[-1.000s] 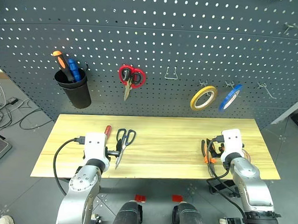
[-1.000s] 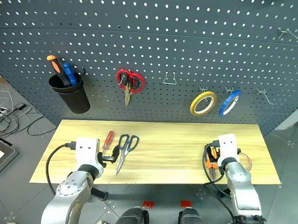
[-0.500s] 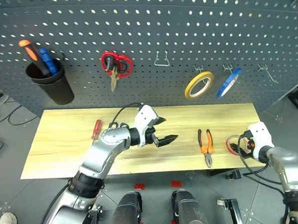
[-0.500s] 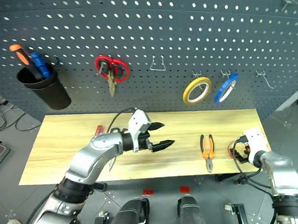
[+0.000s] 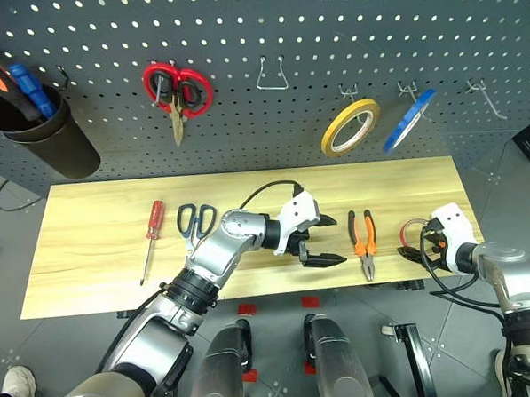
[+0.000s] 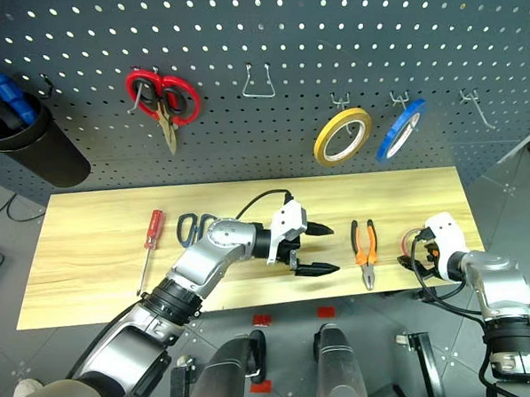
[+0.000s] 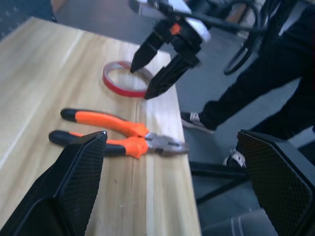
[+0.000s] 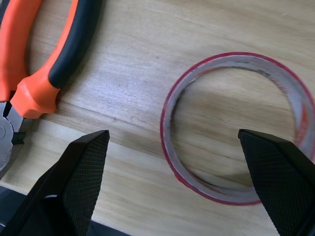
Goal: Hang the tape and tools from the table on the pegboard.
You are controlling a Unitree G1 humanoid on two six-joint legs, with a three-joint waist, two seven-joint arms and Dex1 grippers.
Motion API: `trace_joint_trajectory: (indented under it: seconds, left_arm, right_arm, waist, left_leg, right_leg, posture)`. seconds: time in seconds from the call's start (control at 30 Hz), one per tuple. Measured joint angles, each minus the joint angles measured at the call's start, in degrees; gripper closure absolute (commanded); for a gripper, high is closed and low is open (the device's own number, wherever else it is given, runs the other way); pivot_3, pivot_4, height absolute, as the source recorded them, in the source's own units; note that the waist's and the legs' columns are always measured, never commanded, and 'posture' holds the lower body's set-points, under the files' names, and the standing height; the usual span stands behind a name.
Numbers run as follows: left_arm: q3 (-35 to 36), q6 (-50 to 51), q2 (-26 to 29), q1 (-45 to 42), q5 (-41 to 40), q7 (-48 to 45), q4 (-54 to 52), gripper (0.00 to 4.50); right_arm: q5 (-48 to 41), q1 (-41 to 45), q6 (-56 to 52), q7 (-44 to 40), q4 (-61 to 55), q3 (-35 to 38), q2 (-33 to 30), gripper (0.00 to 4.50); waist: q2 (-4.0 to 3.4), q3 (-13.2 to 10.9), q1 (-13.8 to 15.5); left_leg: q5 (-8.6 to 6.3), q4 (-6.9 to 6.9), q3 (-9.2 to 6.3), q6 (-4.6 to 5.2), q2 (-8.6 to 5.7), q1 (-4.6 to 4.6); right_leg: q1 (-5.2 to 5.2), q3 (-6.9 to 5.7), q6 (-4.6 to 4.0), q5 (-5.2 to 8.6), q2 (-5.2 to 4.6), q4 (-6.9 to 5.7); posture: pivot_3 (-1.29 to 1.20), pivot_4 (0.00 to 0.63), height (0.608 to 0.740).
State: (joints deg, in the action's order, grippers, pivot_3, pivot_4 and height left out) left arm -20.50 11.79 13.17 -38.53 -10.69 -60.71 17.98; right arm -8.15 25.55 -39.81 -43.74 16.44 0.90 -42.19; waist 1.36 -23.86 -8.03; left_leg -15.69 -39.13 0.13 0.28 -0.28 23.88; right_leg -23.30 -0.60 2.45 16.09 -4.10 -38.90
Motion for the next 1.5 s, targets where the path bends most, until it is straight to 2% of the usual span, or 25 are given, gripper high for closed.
trace_joint_trajectory:
  seconds: [0.17,0.27,0.6,0.67,0.83,1.0,1.1,1.17,1.27,1.4,1.5]
  left_arm:
    - [0.74,-1.28,-1.01,-1.73,0.64,-0.16,3.38,0.02]
    - [0.74,-2.17,-1.44,-1.77,0.72,-0.40,3.40,0.00]
    - [0.63,-2.74,-1.54,-1.58,0.95,-2.71,2.50,0.00]
    - [0.64,-3.15,-1.44,-1.58,1.12,-2.70,2.50,0.00]
    - [0.69,-2.97,-1.10,-1.00,1.10,-2.70,1.26,0.00]
    - [0.87,-1.66,-1.35,0.49,0.61,-2.16,-1.32,0.00]
    - [1.97,-0.81,-1.70,2.62,0.19,0.03,-6.72,0.00]
    - [2.80,0.61,-1.97,4.39,-0.42,2.06,-11.38,0.00]
    - [3.18,3.98,-2.36,7.06,-1.80,5.14,-18.60,0.00]
    - [4.60,7.67,-2.12,9.31,-3.54,9.26,-26.76,0.00]
    - [6.44,9.42,-1.47,10.53,-4.30,12.40,-30.63,0.00]
  right_arm:
    - [0.70,1.43,2.71,0.20,4.67,-0.87,0.80,0.00]
    - [1.43,2.79,4.70,0.86,7.37,-0.95,1.35,0.62]
    - [2.97,4.35,9.26,0.89,11.00,-1.36,2.09,4.03]
    - [2.97,4.40,9.64,0.89,11.05,-1.49,2.23,4.48]
    - [2.93,4.31,10.22,0.90,11.19,-1.48,2.24,4.48]
    - [3.73,1.68,13.37,1.83,9.20,-1.47,1.98,4.48]
    - [6.13,-5.06,20.52,4.45,3.15,-1.50,1.39,4.48]
    - [9.40,-9.92,29.03,8.53,-1.42,-1.15,0.63,4.48]
    - [13.32,-14.70,38.88,15.97,-8.63,1.96,0.56,4.48]
    - [18.16,-17.82,44.69,25.27,-13.92,5.97,0.92,4.48]
    - [21.34,-17.60,47.24,31.06,-13.81,6.74,3.04,4.48]
  waist:
    - [0.16,-0.60,0.04]
    - [0.21,-0.63,0.04]
    - [0.22,-0.63,0.05]
    - [0.22,-0.63,0.06]
    - [0.21,-0.62,0.06]
    - [0.12,-0.45,0.13]
    - [-0.03,-0.21,0.28]
    - [-0.20,0.01,0.13]
    - [-0.37,1.34,-0.22]
    - [-0.40,4.67,-0.34]
    - [-0.42,7.07,-0.57]
  left_leg:
    - [0.03,-0.02,0.02,-0.05,0.00,0.00]
    - [0.03,-0.03,0.03,-0.05,0.01,-0.01]
    - [0.13,0.00,0.03,-0.23,0.03,-0.02]
    - [0.13,0.01,0.04,-0.24,0.03,-0.02]
    - [0.14,0.02,0.03,-0.26,0.03,-0.02]
    - [0.18,0.05,0.00,-0.33,0.02,-0.01]
    - [0.24,0.11,-0.04,-0.43,0.00,0.08]
    - [0.25,0.11,0.05,-0.44,-0.09,0.16]
    - [0.26,0.09,0.19,-0.46,-0.10,0.28]
    - [0.27,0.22,0.19,-0.49,-0.05,0.31]
    - [0.27,0.27,0.23,-0.49,-0.07,0.30]
  right_leg:
    - [0.00,-0.03,0.03,-0.01,-0.03,0.02]
    - [0.00,-0.04,0.06,-0.03,-0.05,0.03]
    - [0.00,-0.05,0.07,-0.02,-0.05,0.05]
    - [0.00,-0.05,0.07,-0.02,-0.05,0.06]
    - [0.00,-0.05,0.07,-0.02,-0.05,0.07]
    - [0.00,-0.10,0.08,-0.03,-0.09,0.09]
    - [-0.06,-0.14,0.09,-0.02,-0.11,0.13]
    - [-0.19,-0.10,0.12,-0.01,-0.20,0.09]
    - [-0.37,0.02,0.20,-0.04,-0.22,0.05]
    - [-0.43,0.03,0.20,-0.04,-0.12,0.11]
    - [-0.39,0.08,0.20,-0.03,-0.06,0.26]
  posture:
    - [-0.28,0.498,0.740]
    - [-0.28,0.498,0.740]
    - [-0.27,0.468,0.740]
    - [-0.27,0.463,0.740]
    - [-0.26,0.435,0.740]
    - [-0.30,0.376,0.740]
    - [-0.34,0.312,0.740]
    - [-0.36,0.280,0.740]
    - [-0.39,0.233,0.740]
    - [-0.40,0.177,0.740]
    - [-0.39,0.140,0.740]
